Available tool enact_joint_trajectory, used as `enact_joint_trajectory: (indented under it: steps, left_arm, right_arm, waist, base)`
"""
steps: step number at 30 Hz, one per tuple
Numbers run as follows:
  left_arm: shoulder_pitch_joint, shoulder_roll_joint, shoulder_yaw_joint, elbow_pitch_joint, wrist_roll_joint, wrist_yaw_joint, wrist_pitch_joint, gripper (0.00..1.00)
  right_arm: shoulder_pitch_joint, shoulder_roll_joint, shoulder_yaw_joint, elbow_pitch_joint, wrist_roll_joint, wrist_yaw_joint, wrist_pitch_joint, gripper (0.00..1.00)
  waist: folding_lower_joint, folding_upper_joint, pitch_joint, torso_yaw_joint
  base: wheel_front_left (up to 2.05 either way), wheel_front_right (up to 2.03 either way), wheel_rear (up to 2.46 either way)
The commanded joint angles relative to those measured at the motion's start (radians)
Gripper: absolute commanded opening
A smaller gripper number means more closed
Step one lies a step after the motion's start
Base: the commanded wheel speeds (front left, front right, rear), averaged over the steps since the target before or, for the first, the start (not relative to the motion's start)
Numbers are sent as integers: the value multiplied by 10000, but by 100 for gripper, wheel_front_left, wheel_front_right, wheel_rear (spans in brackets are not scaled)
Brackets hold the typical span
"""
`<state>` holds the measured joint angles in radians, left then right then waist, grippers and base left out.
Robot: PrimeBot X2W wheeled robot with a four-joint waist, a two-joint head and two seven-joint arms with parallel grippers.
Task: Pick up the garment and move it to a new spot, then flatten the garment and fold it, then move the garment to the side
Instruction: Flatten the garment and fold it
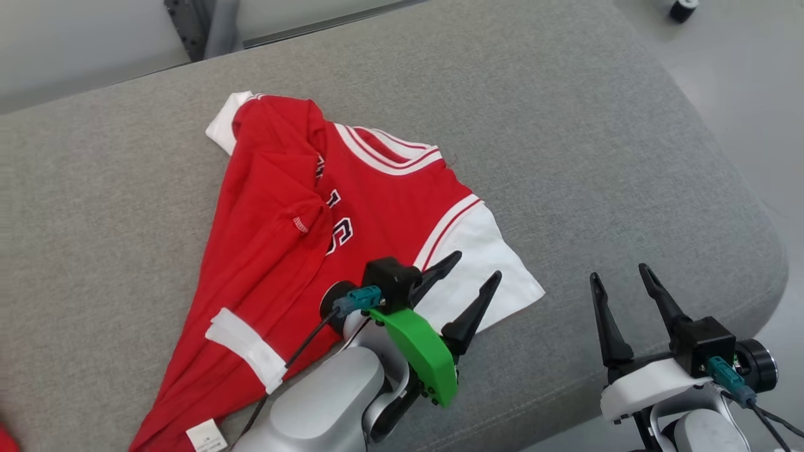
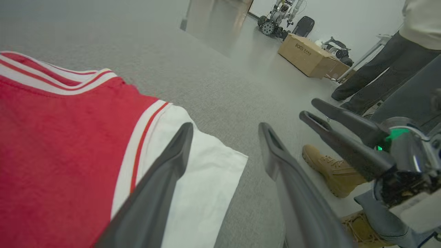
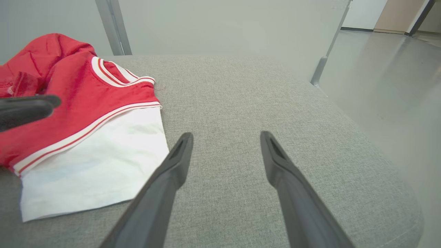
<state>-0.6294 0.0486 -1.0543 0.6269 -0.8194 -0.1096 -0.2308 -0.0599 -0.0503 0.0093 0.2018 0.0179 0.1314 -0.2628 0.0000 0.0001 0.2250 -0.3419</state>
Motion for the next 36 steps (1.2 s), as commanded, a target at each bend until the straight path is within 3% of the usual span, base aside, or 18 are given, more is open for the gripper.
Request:
enact_joint_trajectory:
  steps: [1, 3, 6, 13, 16, 25, 32, 36]
  left_arm:
    - [223, 45, 145, -219, -216, 92, -163, 100]
    - [347, 39, 387, -605, -289, 197, -283, 100]
    - [662, 148, 1260, -1302, 172, 742, -358, 100]
    - [3313, 1416, 3987, -3661, 2552, 2187, -341, 100]
    - [4335, 1676, 4860, -4124, 3109, 2418, -342, 100]
    - [6473, 1620, 6859, -4800, 4346, 2434, -344, 100]
    - [7655, 1293, 7993, -5100, 4959, 2087, -345, 100]
    - [8229, 1000, 8796, -5102, 5361, 1673, -345, 100]
  right_arm:
    - [138, -8, -73, -81, -132, -14, -33, 100]
    - [185, -17, -192, -169, -244, -14, -33, 100]
    - [245, -12, -267, -338, -425, -15, -33, 100]
    - [519, -186, -585, -911, -614, -15, -33, 100]
    - [749, -259, -654, -982, -666, -15, -33, 100]
    - [1318, -540, -852, -884, -677, -15, -33, 100]
    - [1715, -577, -1132, -823, -704, -15, -33, 100]
    - [1831, -505, -1357, -776, -724, -15, -33, 100]
  waist:
    - [0, -1, -265, 641]
    - [0, -1, -415, 1023]
    - [0, -1, -652, 1518]
    - [0, -1, -1241, 2665]
    - [0, -1, -1451, 3003]
    - [0, -1, -1917, 3617]
    - [0, -1, -2280, 3640]
    - [0, -1, -2356, 3566]
  base:
    - [0, 0, 0]
    - [0, 0, 0]
    - [0, 0, 0]
    - [0, 0, 0]
    - [0, 0, 0]
    - [0, 0, 0]
    - [0, 0, 0]
    - [0, 0, 0]
